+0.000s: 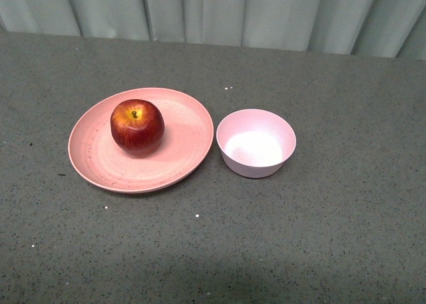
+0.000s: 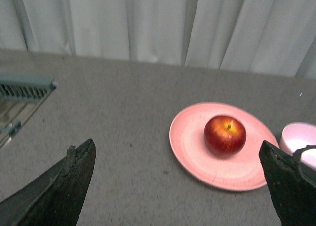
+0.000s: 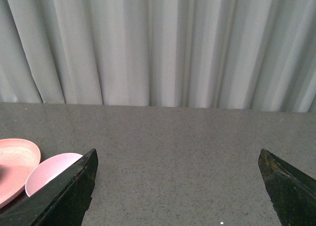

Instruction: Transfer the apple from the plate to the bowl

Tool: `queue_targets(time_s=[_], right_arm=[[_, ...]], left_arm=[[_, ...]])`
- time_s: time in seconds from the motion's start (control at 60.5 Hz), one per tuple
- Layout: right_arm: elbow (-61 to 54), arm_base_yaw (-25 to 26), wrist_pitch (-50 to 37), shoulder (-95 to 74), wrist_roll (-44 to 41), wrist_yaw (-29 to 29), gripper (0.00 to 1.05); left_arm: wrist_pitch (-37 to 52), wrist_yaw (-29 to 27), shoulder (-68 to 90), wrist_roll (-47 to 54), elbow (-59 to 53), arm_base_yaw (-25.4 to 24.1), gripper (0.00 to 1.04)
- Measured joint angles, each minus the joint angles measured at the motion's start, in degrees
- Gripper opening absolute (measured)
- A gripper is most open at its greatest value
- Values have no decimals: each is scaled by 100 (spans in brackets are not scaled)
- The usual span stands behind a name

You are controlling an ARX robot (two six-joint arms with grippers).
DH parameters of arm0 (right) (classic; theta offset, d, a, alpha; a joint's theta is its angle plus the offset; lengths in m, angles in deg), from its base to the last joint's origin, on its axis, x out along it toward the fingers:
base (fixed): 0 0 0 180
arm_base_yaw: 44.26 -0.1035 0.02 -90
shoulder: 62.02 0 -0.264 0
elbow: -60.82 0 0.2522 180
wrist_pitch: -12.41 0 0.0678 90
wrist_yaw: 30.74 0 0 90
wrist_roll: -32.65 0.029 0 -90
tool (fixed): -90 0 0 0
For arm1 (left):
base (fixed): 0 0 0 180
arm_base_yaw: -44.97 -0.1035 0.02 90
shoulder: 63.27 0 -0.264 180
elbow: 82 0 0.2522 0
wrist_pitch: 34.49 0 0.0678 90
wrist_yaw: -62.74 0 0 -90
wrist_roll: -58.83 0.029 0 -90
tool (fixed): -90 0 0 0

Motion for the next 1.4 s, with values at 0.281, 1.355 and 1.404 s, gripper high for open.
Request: queue_targets(time_s=[0.281,1.355,1.404], right_arm=[[0,0,2,0,0,2,95],[0,0,2,0,0,2,95],[0,0,2,0,0,2,95]], left_arm=[[2955,413,3617,-275,555,-103,98],[3630,297,10690,-540,4454,1344,98],[3598,278,10784,-555,4527,1355,98]])
